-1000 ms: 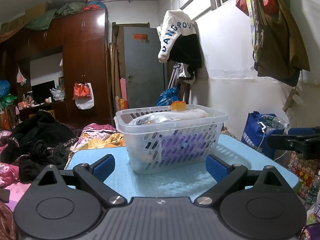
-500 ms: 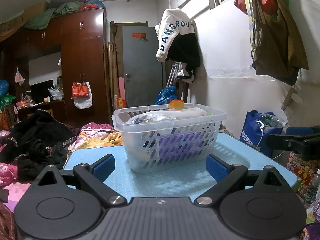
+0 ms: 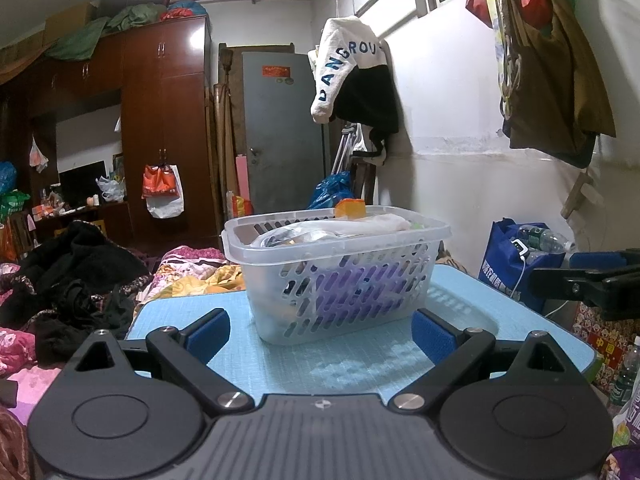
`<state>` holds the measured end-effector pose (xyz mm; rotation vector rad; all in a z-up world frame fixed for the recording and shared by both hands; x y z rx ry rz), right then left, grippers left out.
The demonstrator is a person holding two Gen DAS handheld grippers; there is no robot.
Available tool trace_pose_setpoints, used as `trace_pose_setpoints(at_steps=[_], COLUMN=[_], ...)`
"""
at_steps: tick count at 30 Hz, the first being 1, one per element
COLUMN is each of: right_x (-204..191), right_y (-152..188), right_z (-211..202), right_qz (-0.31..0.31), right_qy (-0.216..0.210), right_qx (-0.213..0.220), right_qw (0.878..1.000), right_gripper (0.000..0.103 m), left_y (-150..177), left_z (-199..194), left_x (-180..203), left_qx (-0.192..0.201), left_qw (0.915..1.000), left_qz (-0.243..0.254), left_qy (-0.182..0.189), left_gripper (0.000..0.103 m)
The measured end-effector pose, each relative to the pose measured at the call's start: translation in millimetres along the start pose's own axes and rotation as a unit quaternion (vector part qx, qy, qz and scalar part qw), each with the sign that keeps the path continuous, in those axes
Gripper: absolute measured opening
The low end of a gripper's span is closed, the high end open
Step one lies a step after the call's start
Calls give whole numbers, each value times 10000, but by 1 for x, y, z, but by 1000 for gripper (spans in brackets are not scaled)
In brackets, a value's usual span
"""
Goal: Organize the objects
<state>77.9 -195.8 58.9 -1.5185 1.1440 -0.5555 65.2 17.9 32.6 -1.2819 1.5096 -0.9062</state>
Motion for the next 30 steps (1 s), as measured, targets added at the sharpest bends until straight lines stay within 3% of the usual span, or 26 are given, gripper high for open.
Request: trace_pose_setpoints(at_steps=[30], right_x=[1], right_y=[-1], right_z=[1], right_qz=[-21], right_qy=[6], right_qx=[14], right_qw=[10000], right_gripper=[103], left_y=[-1], left_z=[-2], left_x=[6], left_qx=[102], left_qw=[9999], left_qz=[102], left_qy=[38], left_gripper=[99])
Point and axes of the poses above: each gripper's, at about its wrist camera, not at the fingertips, and z roughly the way its jaws point, x to its right, y to its underside, the point moved 3 cm from there along z, roughly the way its jaws point, and after that the axes turned 8 degrees about z, right-handed, at the moved point
